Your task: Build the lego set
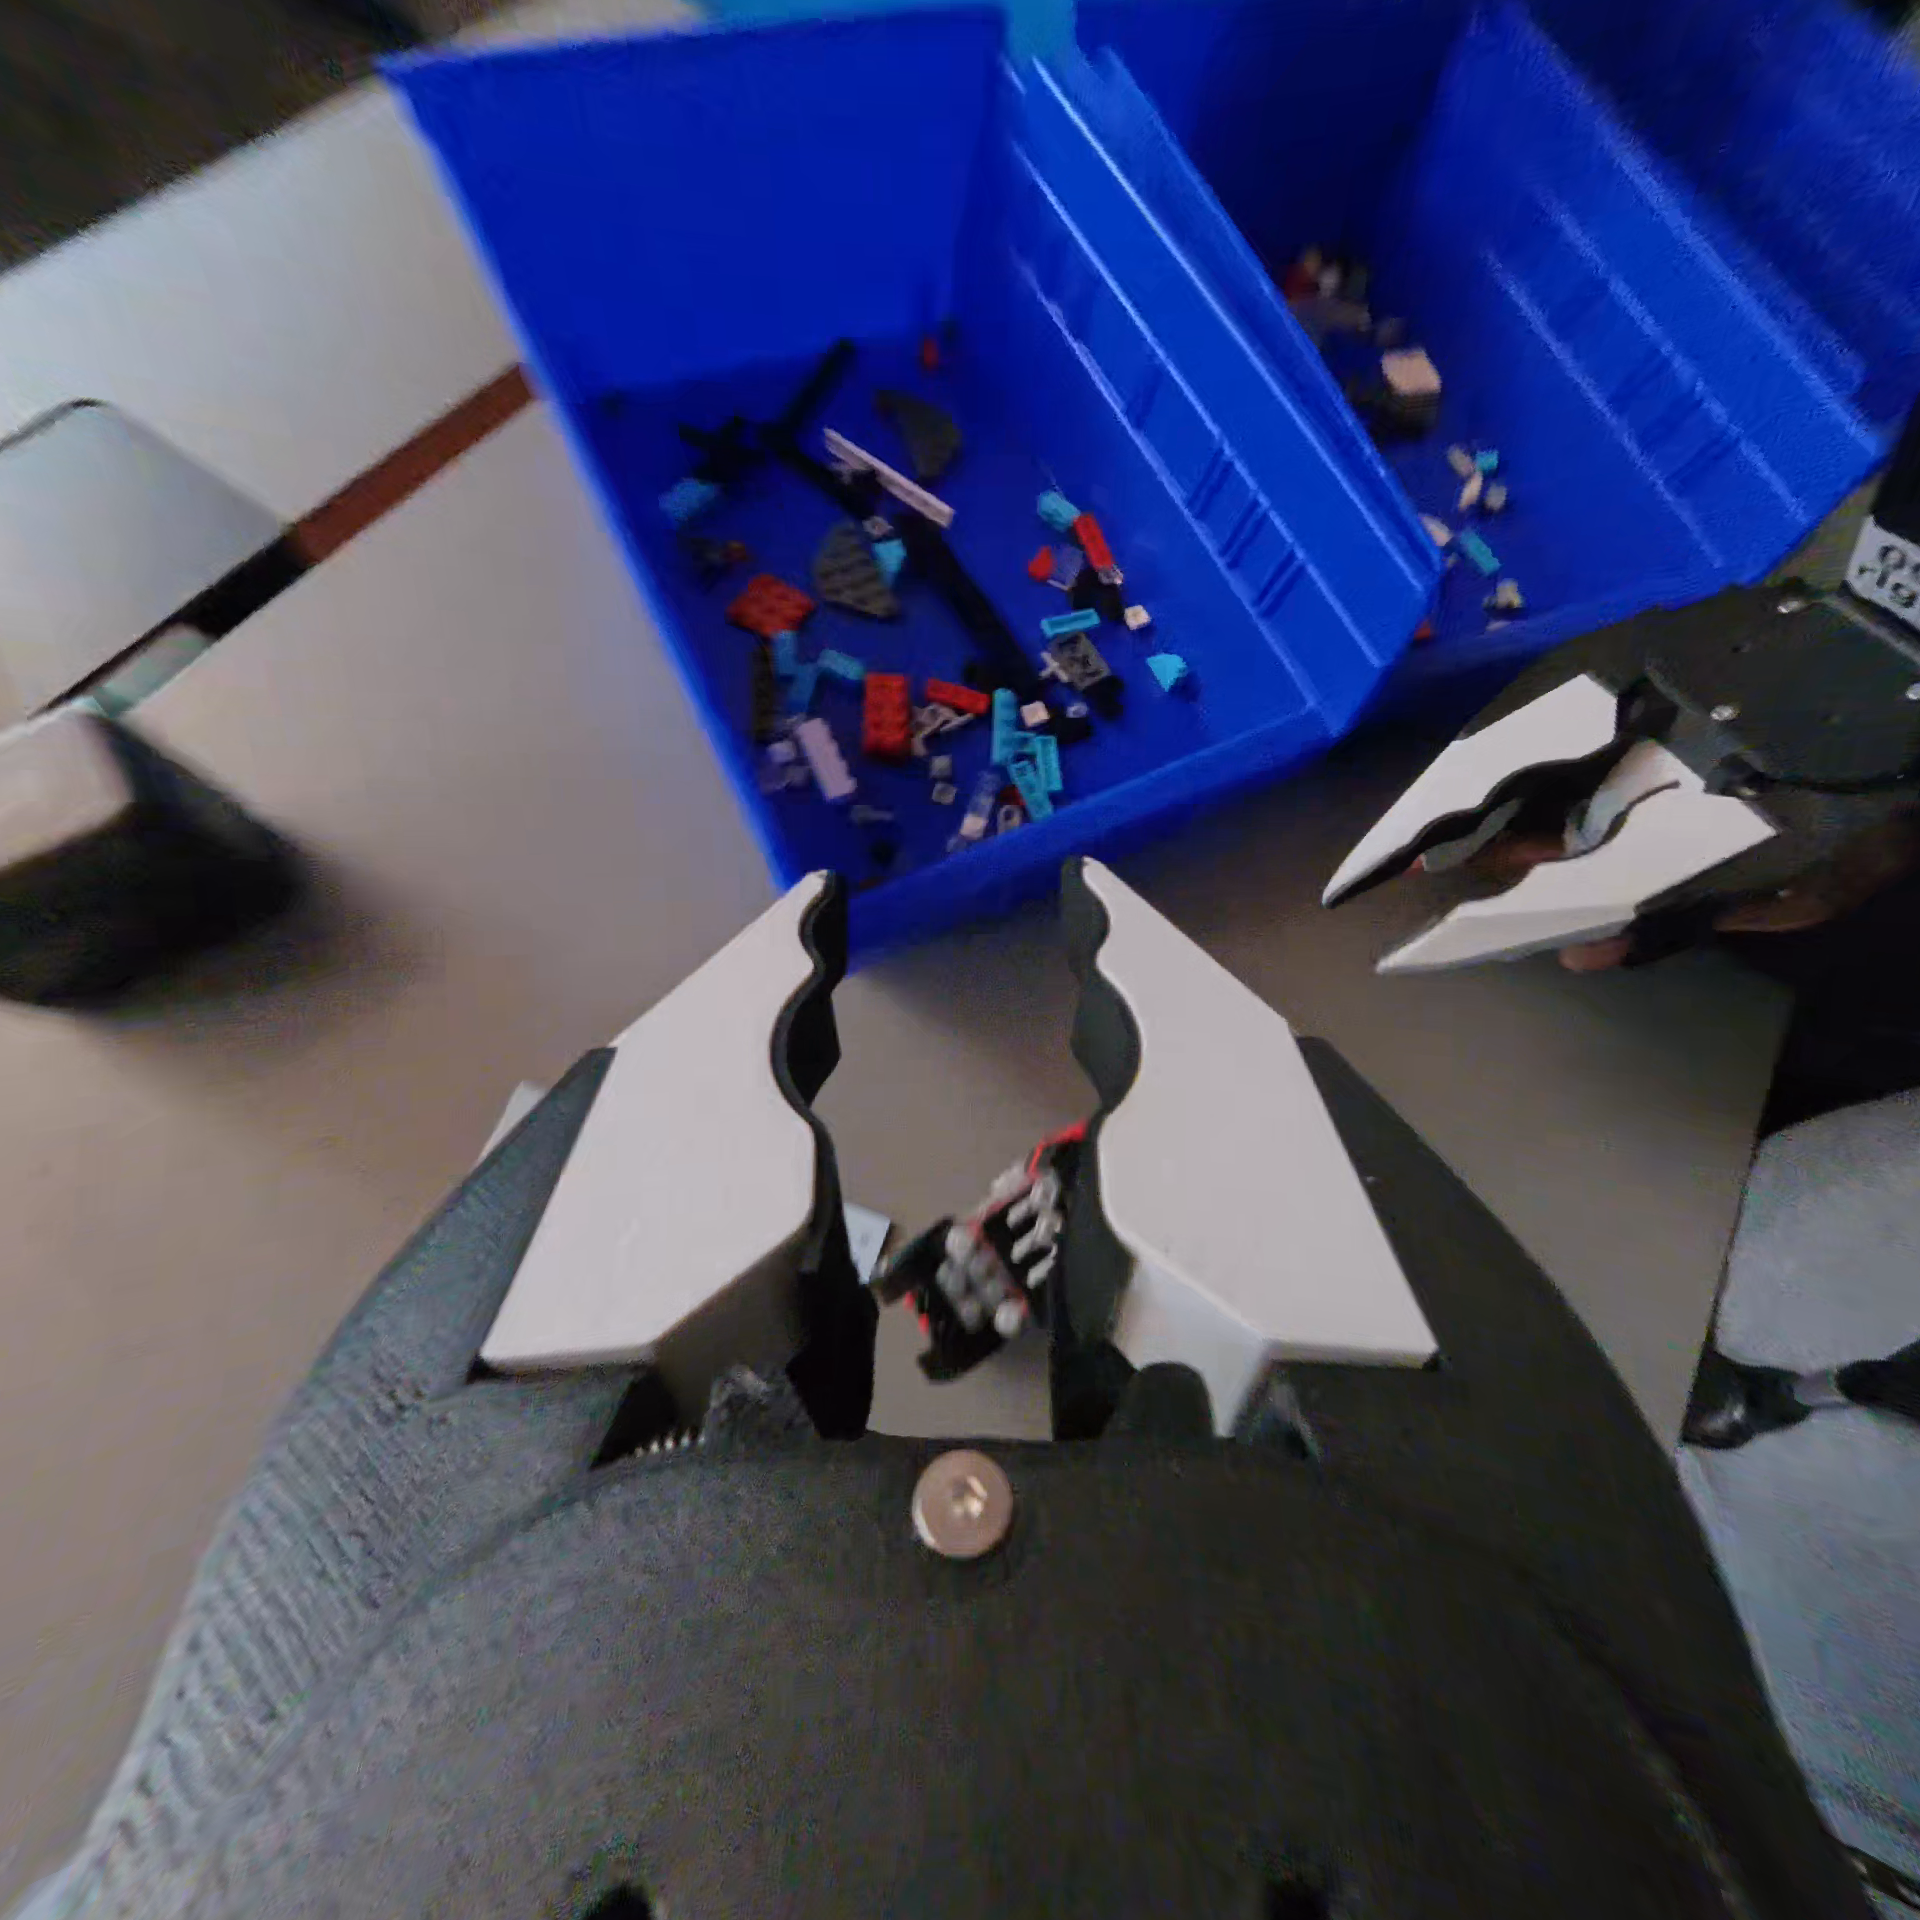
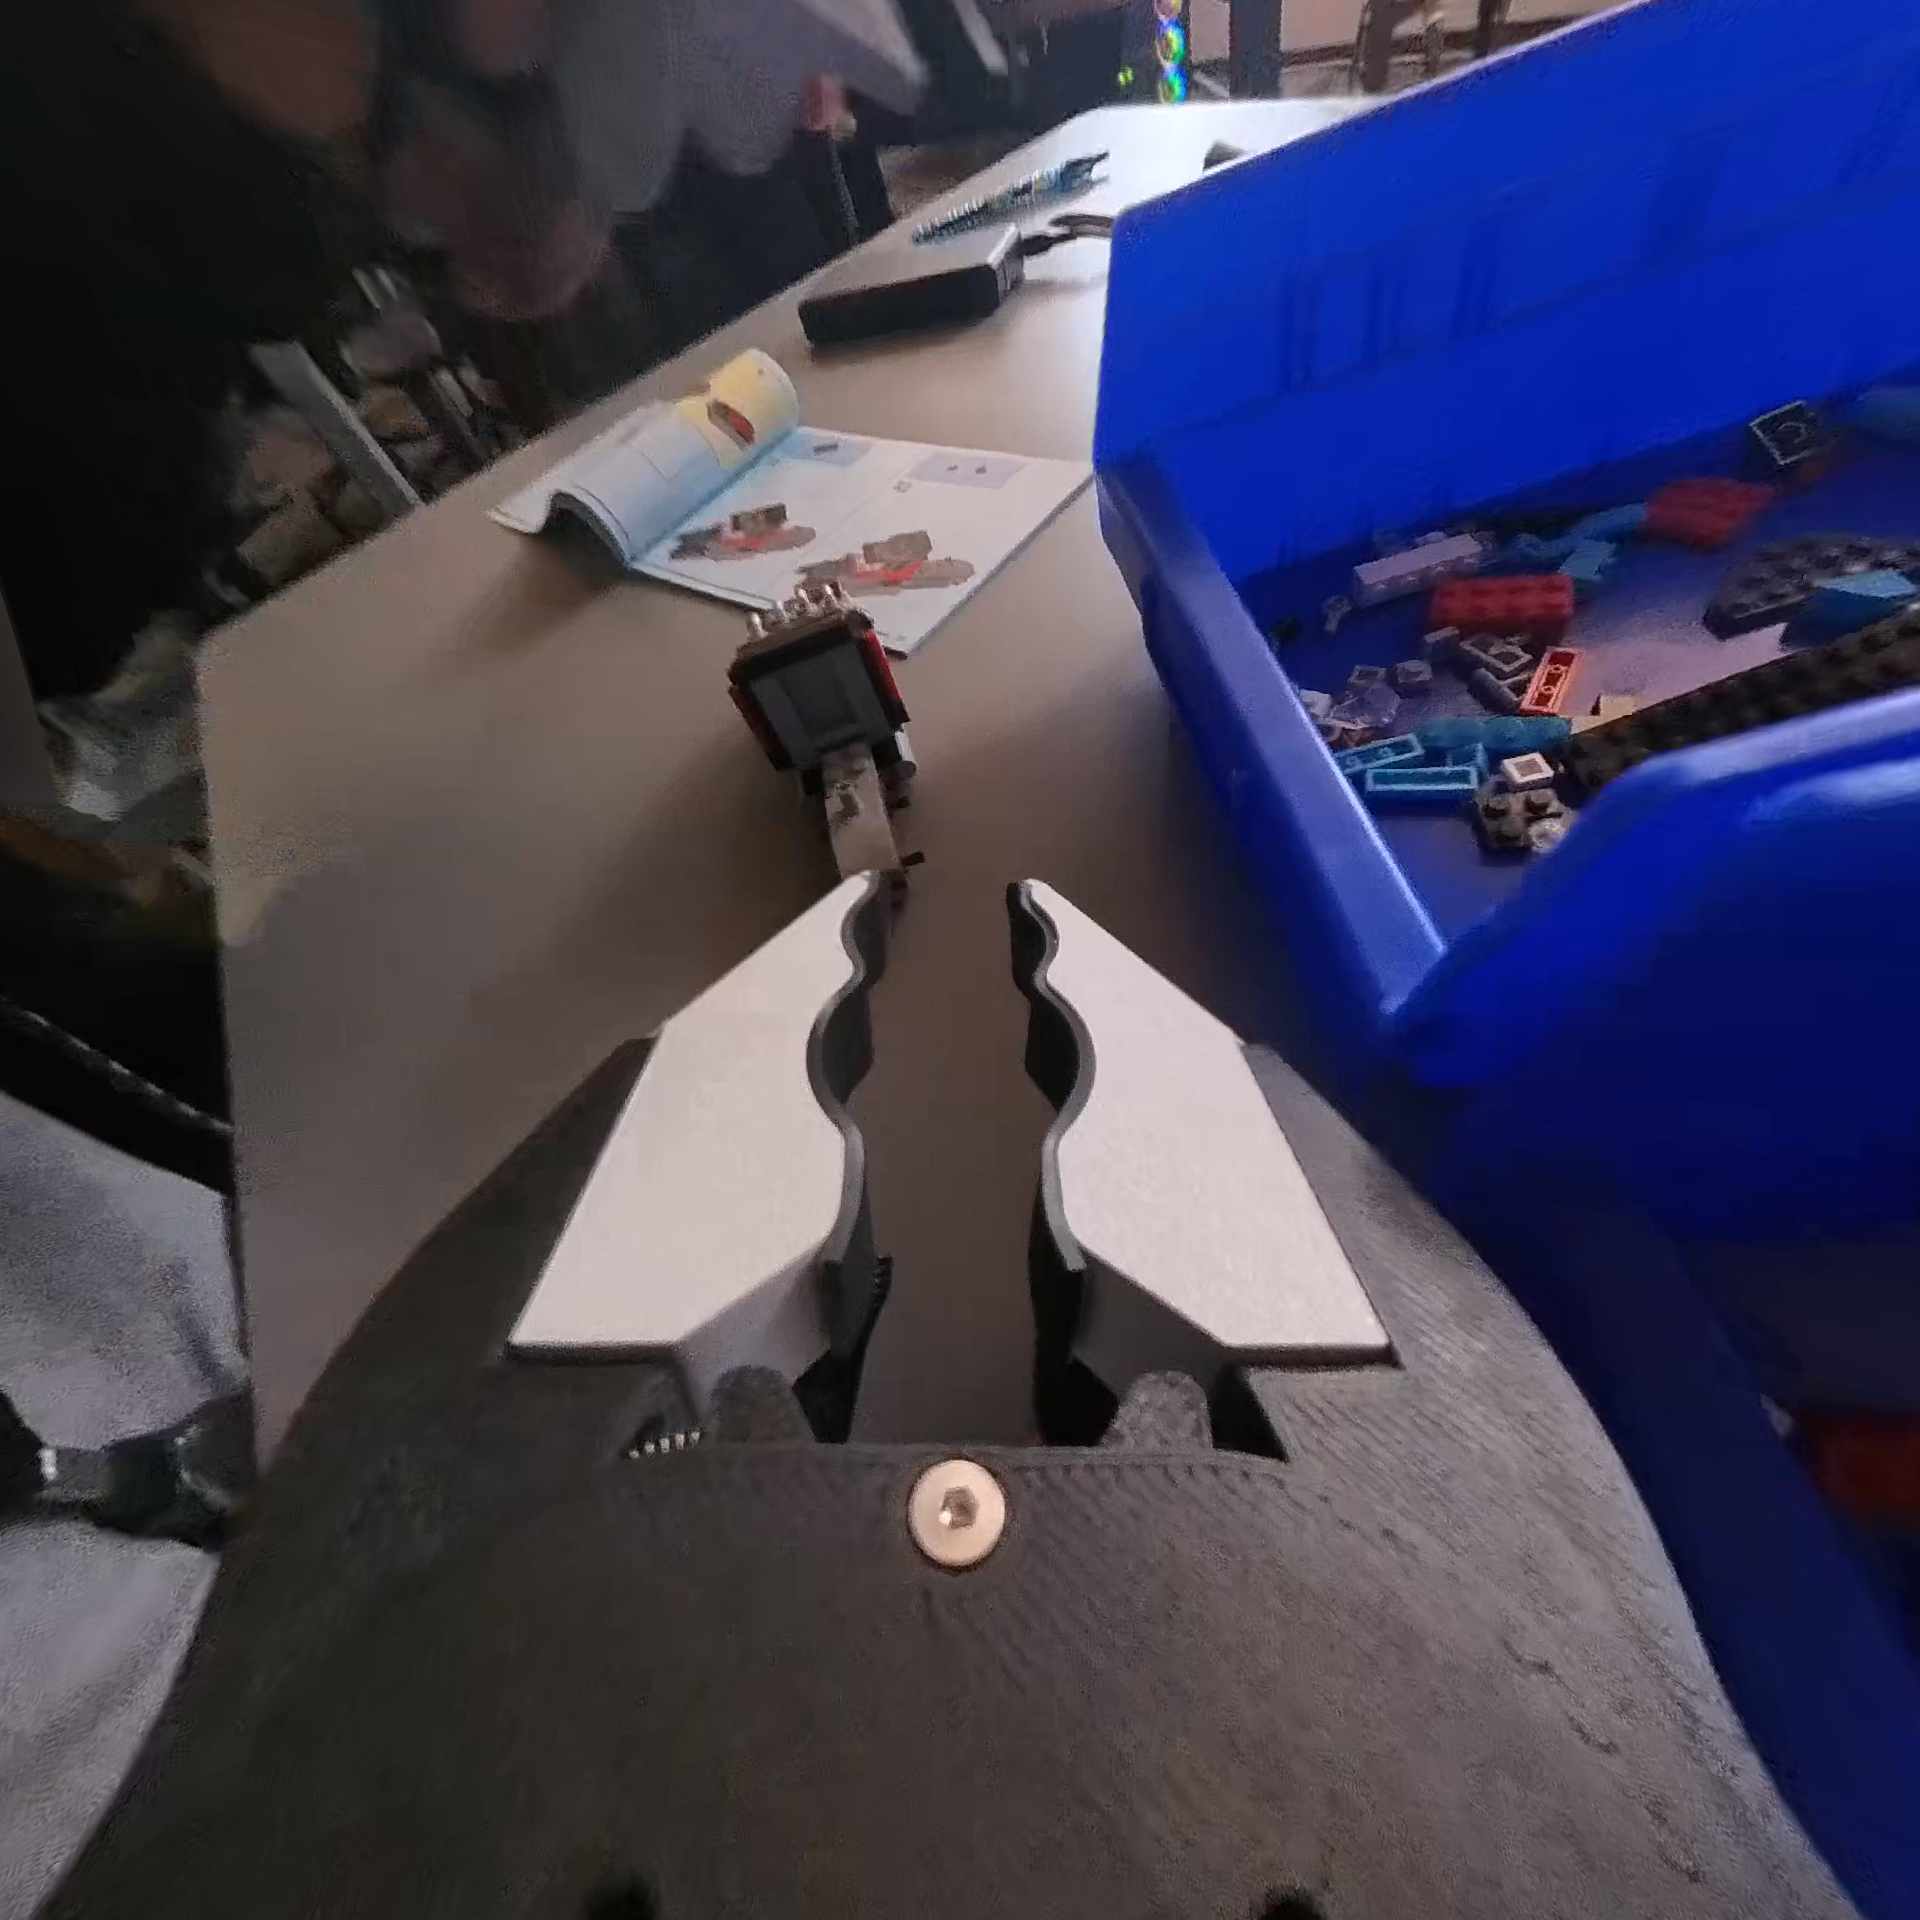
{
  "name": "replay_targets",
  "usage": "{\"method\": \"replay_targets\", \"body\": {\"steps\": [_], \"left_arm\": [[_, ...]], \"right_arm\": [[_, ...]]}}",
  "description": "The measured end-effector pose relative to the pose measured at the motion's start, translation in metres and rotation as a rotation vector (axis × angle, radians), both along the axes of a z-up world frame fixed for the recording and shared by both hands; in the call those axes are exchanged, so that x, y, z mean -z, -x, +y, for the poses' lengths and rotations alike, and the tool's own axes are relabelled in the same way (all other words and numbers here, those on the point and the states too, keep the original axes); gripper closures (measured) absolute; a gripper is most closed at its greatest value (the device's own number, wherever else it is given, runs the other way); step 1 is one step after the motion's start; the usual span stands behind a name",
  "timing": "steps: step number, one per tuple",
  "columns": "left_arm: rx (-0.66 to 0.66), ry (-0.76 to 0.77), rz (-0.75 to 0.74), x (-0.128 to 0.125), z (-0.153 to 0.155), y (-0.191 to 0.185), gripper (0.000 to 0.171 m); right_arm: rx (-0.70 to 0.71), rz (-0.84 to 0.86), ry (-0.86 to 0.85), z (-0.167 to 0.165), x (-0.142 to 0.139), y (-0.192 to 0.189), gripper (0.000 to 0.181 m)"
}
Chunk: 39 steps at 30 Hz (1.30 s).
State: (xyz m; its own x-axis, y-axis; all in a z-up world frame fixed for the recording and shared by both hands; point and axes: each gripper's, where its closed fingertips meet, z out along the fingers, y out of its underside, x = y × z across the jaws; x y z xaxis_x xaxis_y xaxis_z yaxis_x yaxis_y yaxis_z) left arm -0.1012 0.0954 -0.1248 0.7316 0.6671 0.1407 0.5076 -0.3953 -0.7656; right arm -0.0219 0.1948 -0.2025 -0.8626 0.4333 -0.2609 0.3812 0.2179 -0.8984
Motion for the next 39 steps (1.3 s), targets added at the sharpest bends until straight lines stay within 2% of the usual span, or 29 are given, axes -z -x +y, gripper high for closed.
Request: {"method": "replay_targets", "body": {"steps": [3, 5, 7, 11, 19, 23, 31, 39], "left_arm": [[0.121, 0.208, -0.132, 0.018, 0.046, 0.023, 0.132], [0.173, 0.395, -0.227, 0.045, 0.057, 0.033, 0.134], [0.197, 0.503, -0.363, 0.072, 0.063, 0.034, 0.135], [0.129, 0.608, -0.525, 0.106, 0.058, 0.042, 0.138], [0.006, 0.804, -0.568, 0.117, 0.042, 0.048, 0.144], [-0.040, 0.856, -0.584, 0.124, 0.035, 0.047, 0.145], [-0.073, 0.859, -0.623, 0.132, 0.032, 0.046, 0.150], [-0.077, 0.783, -0.659, 0.134, 0.036, 0.043, 0.161]], "right_arm": [[-0.006, -0.032, 0.093, 0.008, -0.010, -0.002, 0.158], [-0.015, -0.060, 0.150, 0.014, -0.015, -0.005, 0.158], [-0.017, -0.085, 0.204, 0.021, -0.019, -0.007, 0.159], [-0.030, -0.084, 0.268, 0.027, -0.027, -0.010, 0.159], [-0.073, -0.071, 0.320, 0.031, -0.035, -0.020, 0.159], [-0.083, -0.065, 0.336, 0.034, -0.038, -0.024, 0.159], [-0.083, -0.064, 0.349, 0.036, -0.039, -0.025, 0.159], [-0.086, -0.075, 0.345, 0.036, -0.038, -0.024, 0.158]]}}
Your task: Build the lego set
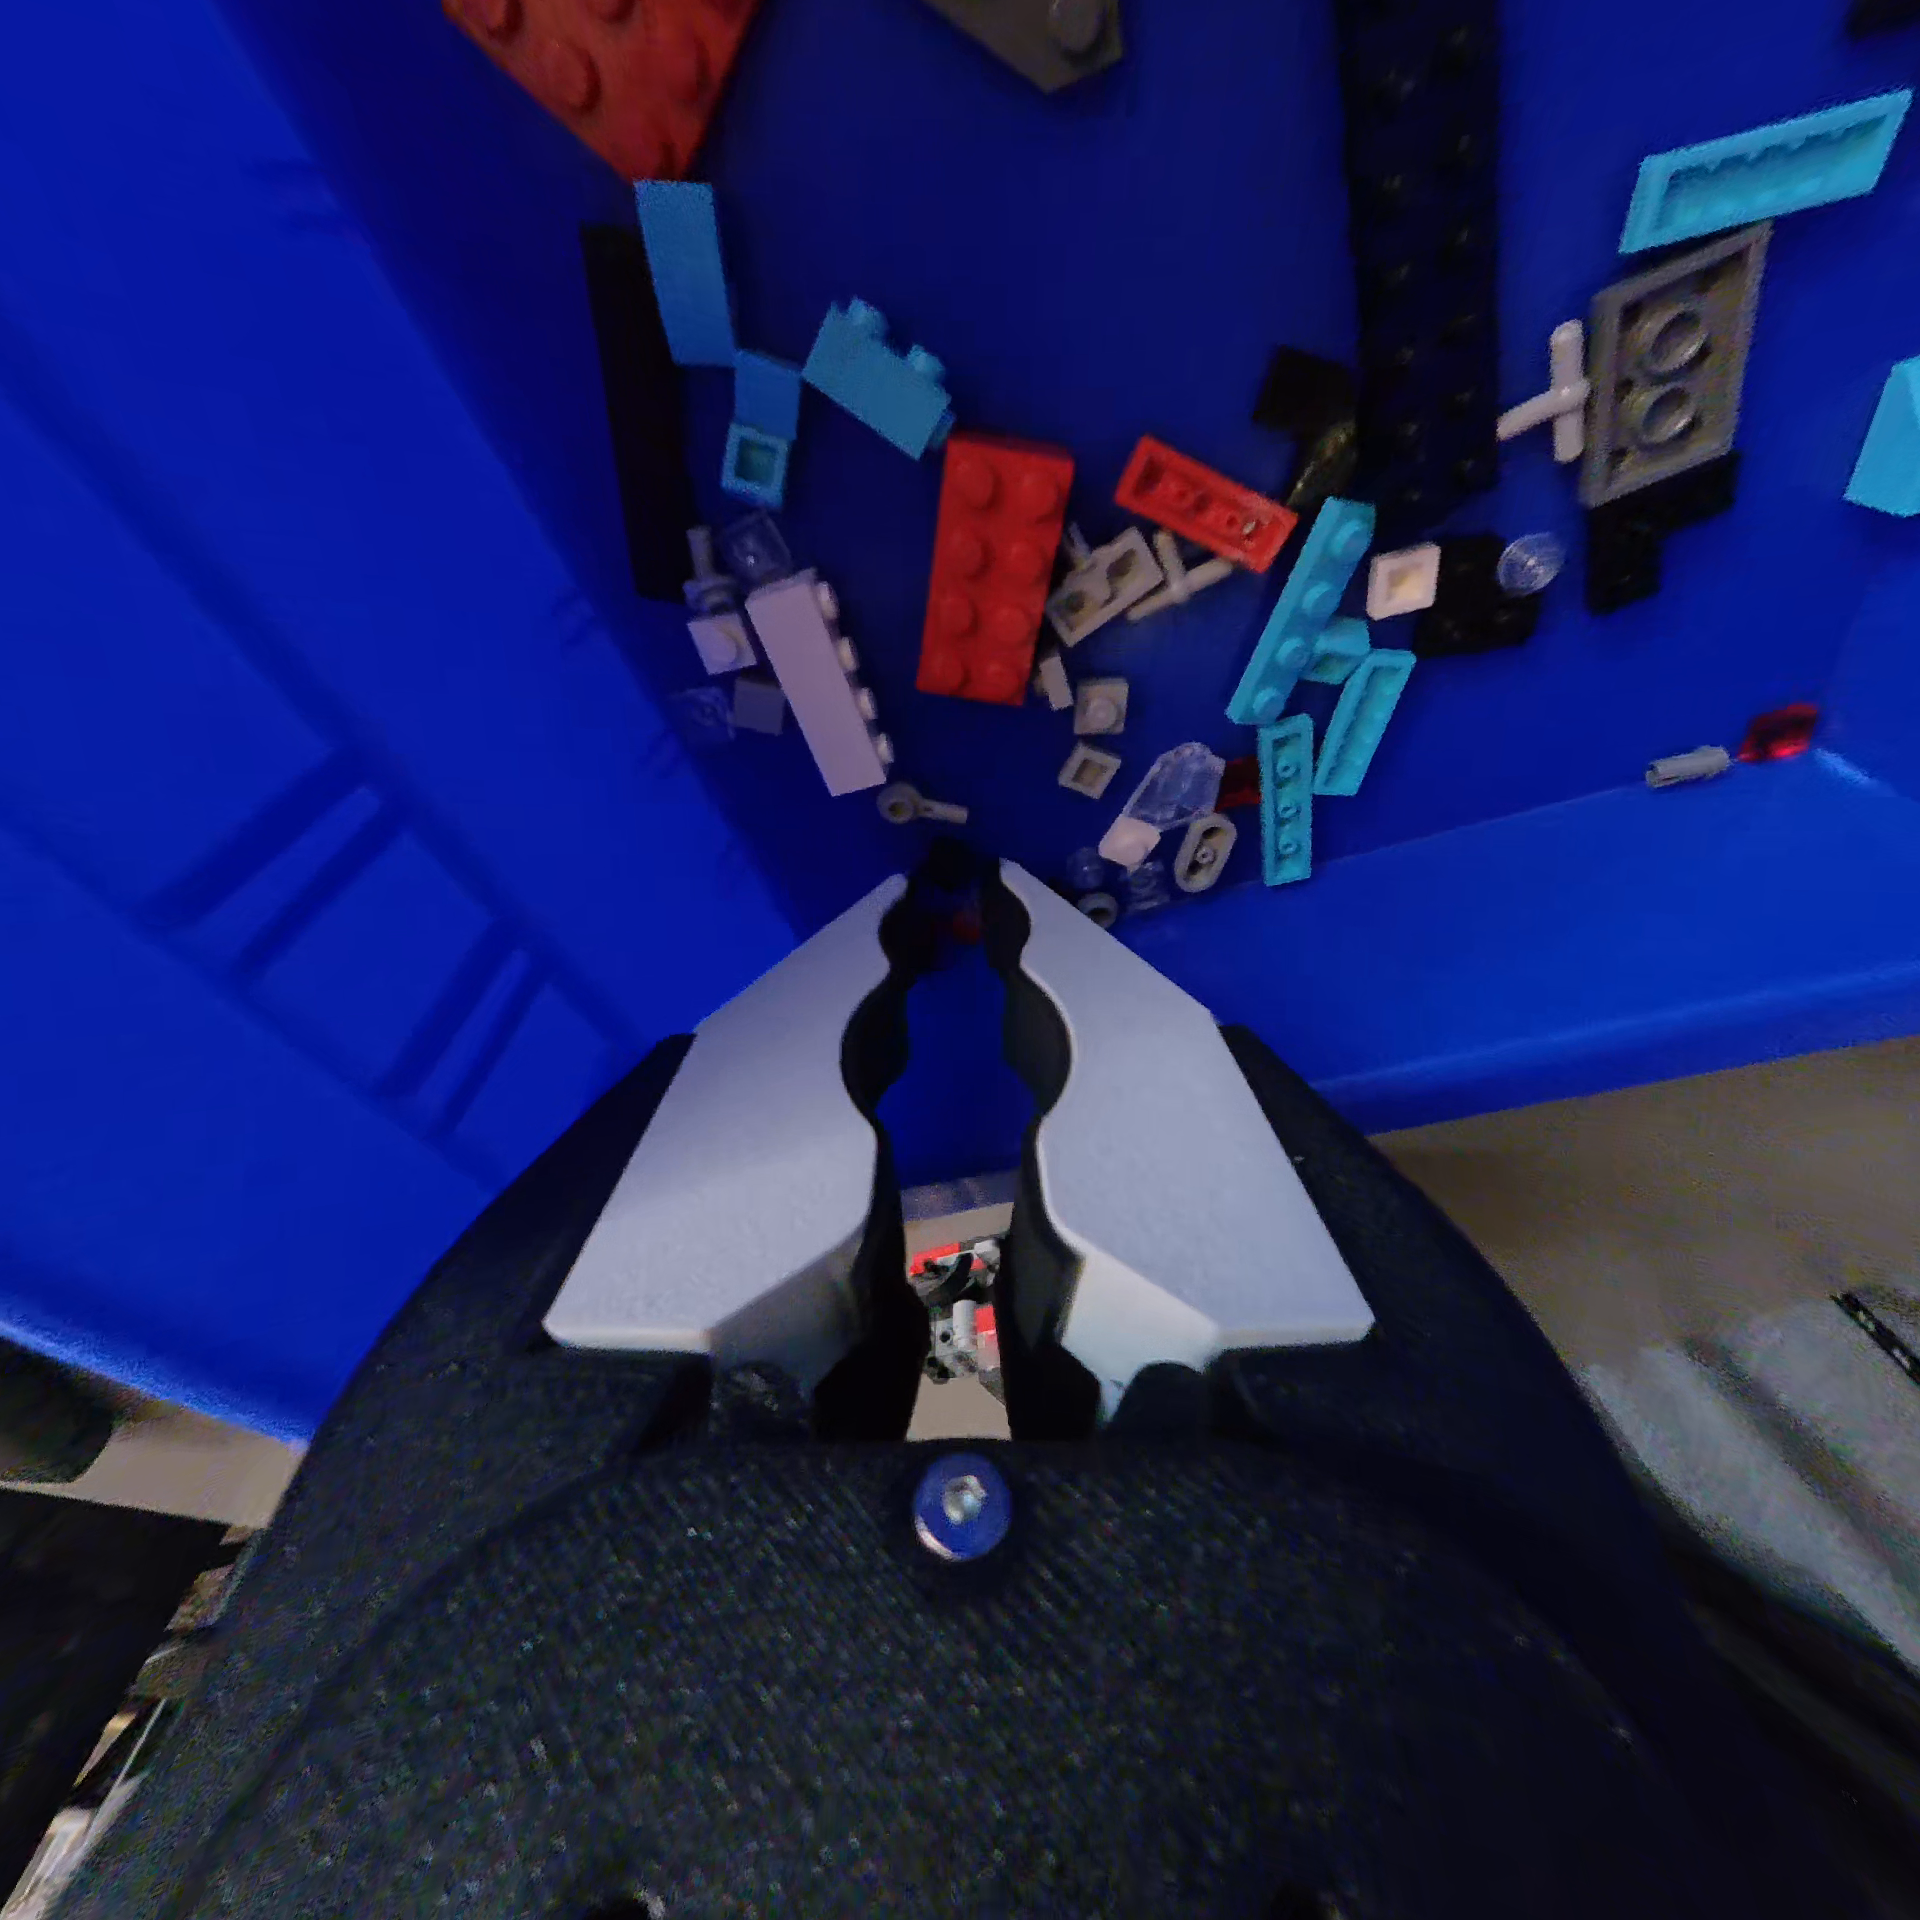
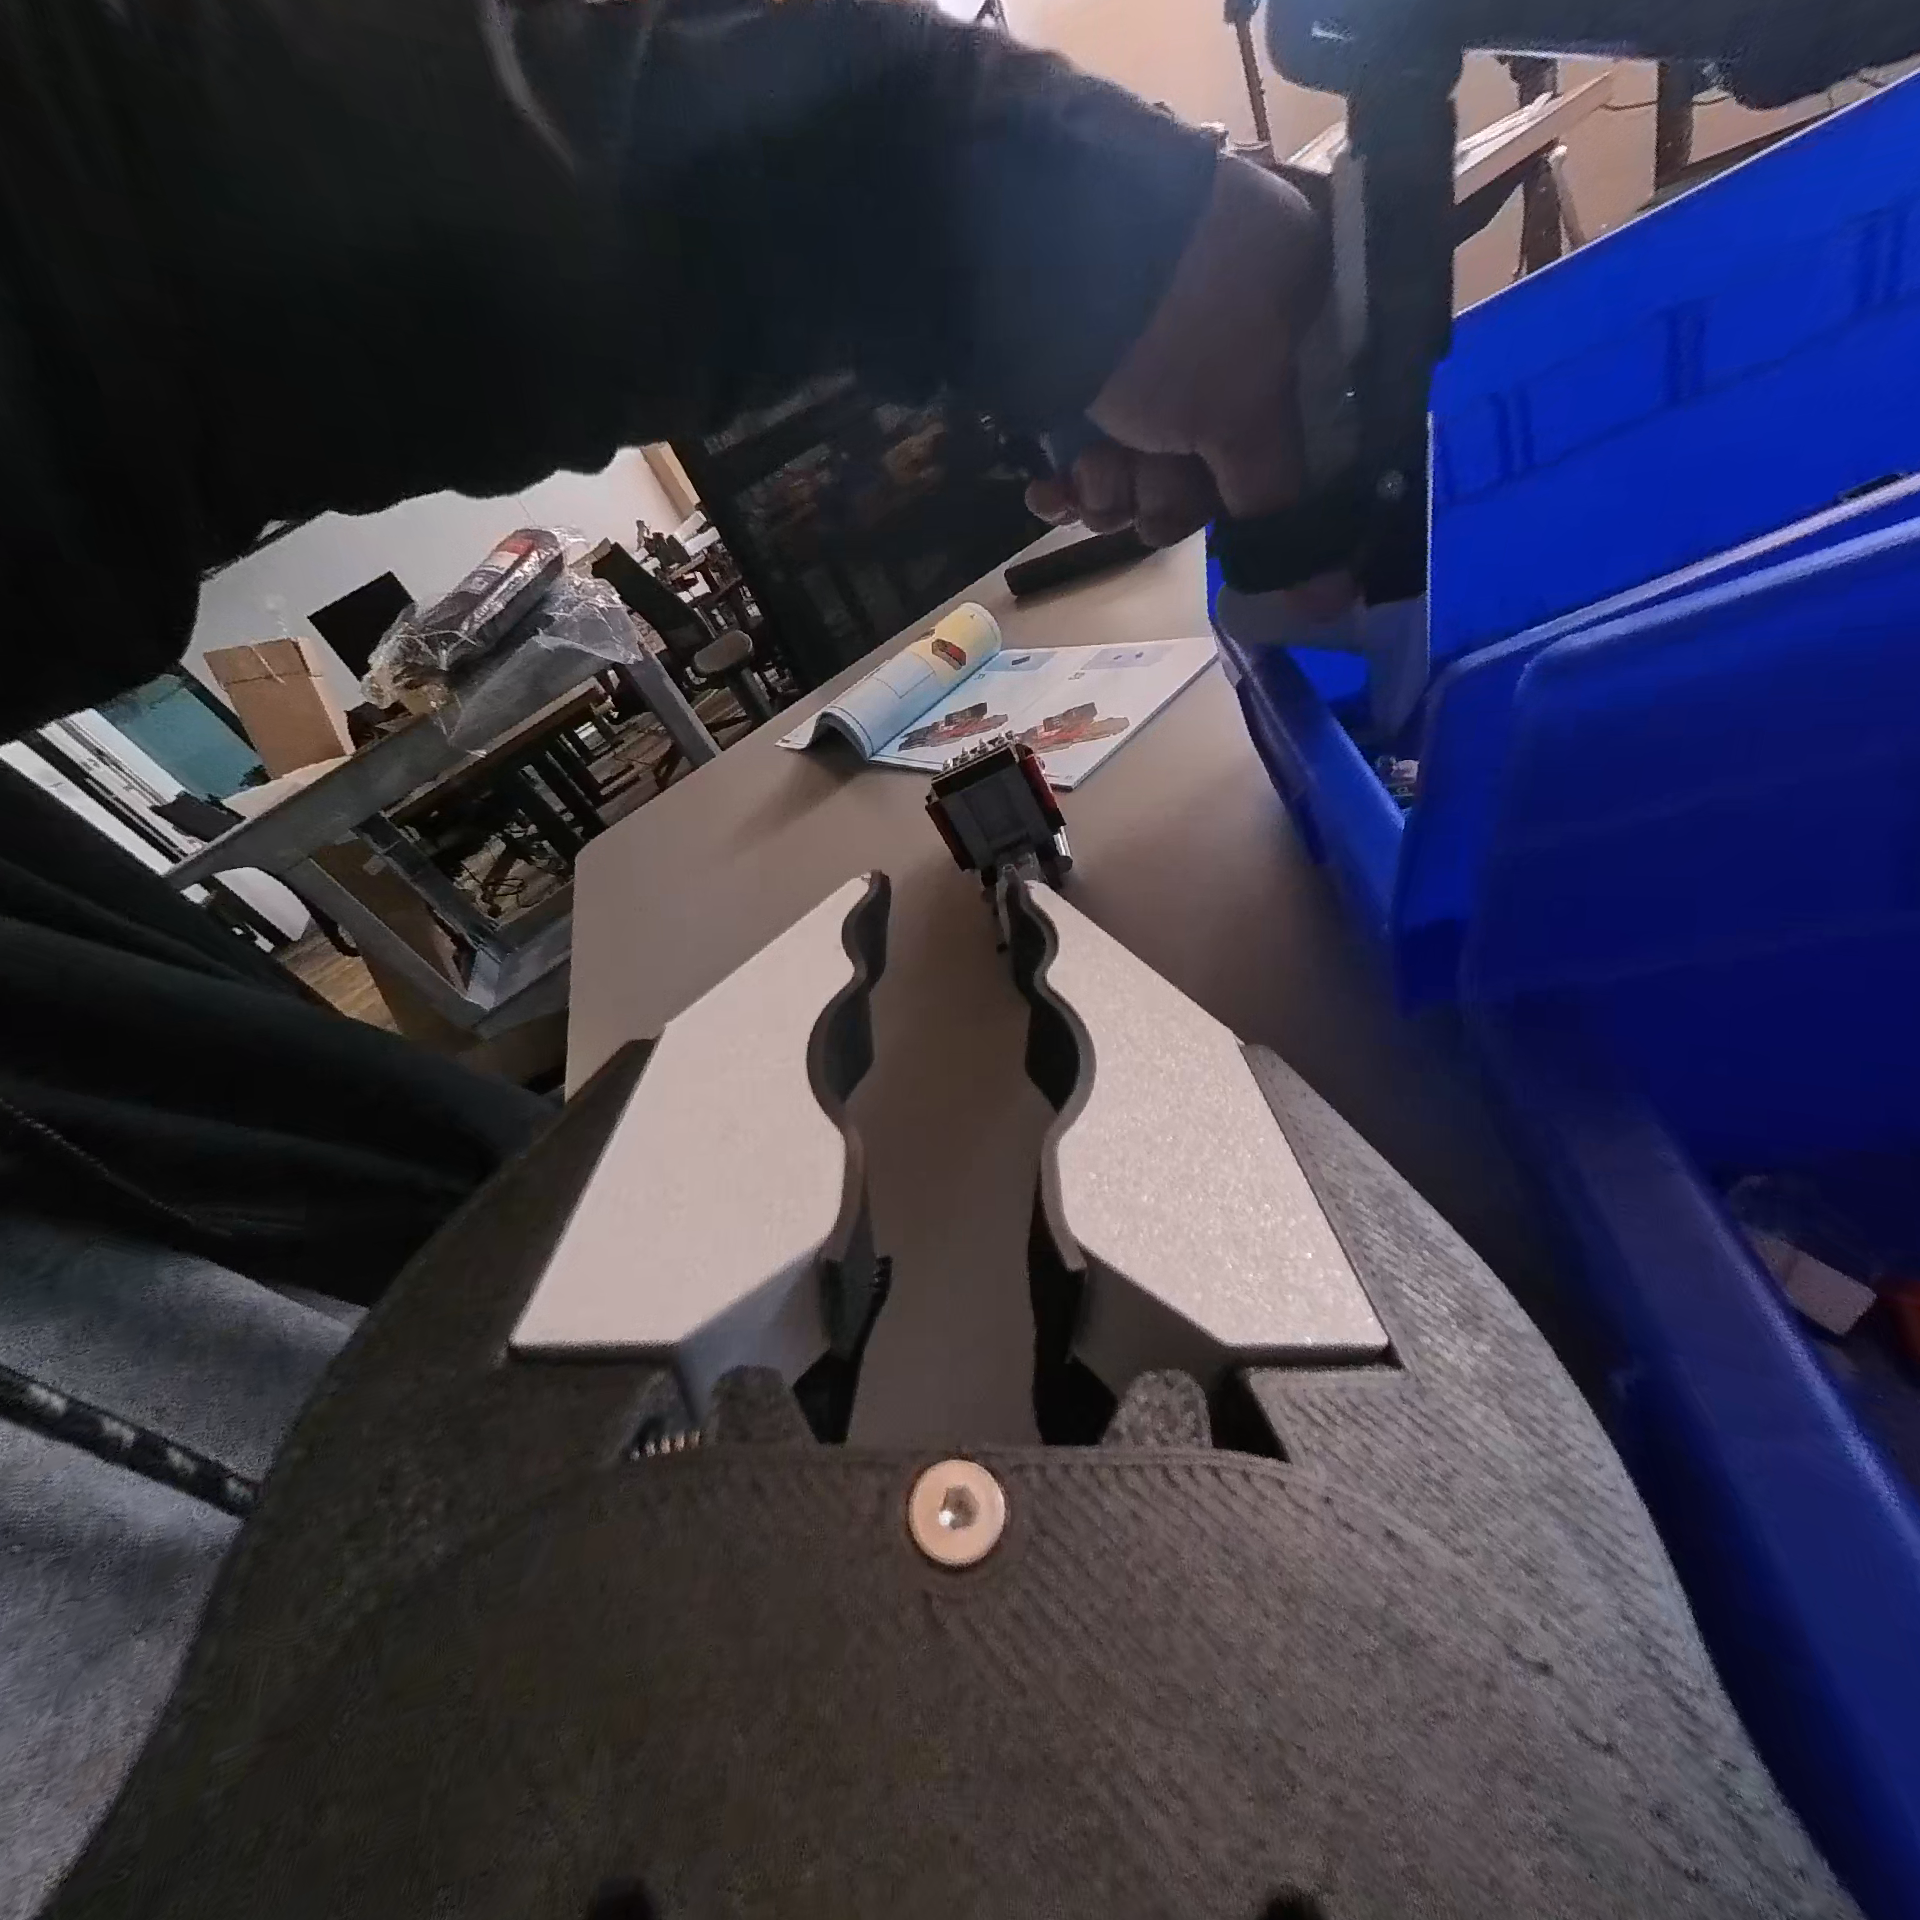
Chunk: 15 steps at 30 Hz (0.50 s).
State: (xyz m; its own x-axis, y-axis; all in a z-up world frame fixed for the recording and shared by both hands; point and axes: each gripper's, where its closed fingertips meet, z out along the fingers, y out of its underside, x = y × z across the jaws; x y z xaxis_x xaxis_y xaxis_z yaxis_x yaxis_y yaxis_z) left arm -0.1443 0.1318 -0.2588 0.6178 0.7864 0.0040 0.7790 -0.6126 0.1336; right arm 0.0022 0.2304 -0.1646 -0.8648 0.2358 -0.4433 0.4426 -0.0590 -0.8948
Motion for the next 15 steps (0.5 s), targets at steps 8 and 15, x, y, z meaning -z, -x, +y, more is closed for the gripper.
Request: {"method": "replay_targets", "body": {"steps": [8, 15], "left_arm": [[0.033, -0.039, 0.057, -0.002, 0.005, 0.007, 0.162], [-0.006, -0.211, 0.120, -0.033, 0.021, 0.006, 0.162]], "right_arm": [[0.001, -0.005, 0.001, 0.000, 0.000, 0.001, 0.158], [0.003, -0.009, 0.000, 0.001, 0.001, 0.001, 0.158]]}}
